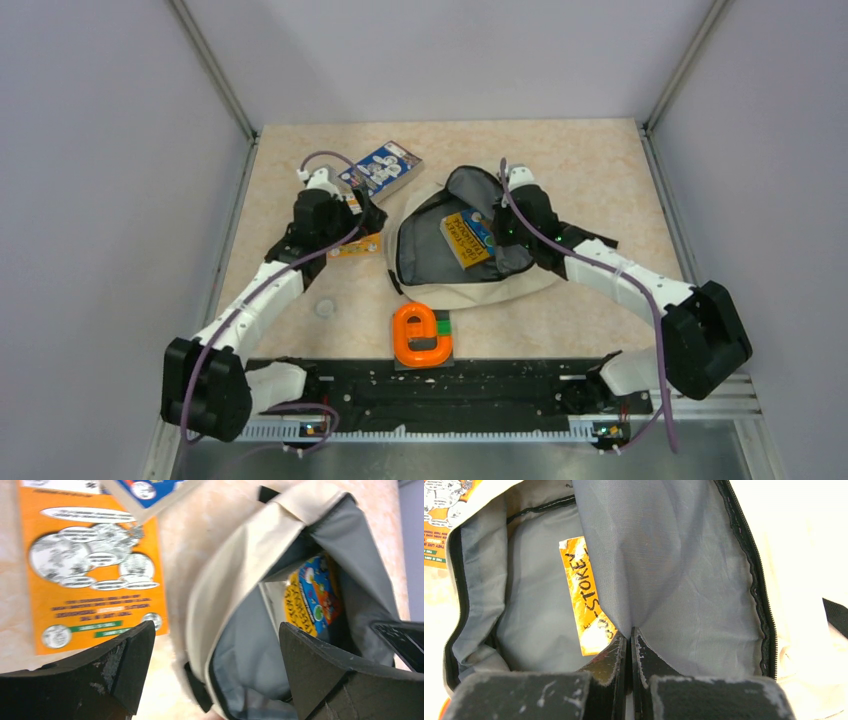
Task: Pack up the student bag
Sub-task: Place the book in the student bag, then pick up the book from the center of the board.
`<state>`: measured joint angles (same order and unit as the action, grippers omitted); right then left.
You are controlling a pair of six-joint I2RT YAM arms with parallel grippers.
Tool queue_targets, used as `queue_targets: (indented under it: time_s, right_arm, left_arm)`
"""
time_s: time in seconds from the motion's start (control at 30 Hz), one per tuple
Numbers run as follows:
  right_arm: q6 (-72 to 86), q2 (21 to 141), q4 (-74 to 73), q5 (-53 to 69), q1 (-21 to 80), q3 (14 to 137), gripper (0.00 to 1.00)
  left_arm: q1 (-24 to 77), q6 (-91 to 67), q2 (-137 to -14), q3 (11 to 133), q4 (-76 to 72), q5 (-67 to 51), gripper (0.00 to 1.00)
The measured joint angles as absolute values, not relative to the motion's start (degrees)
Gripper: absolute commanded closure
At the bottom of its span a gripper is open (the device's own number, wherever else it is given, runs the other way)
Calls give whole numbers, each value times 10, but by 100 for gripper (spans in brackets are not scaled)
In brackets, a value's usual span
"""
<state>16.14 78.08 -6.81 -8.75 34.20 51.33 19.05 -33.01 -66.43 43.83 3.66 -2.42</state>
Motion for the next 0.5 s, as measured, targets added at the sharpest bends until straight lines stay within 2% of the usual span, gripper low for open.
queue_targets:
  time_s: [0.13,0.5]
  right_arm:
    - [161,779,-66,-88,342,510,100]
    - [163,763,-55,-83,342,491,100]
  left_arm:
    - [106,-323,-698,460,57,-72,2]
    - [-67,-351,-939,613,-17,-218,6]
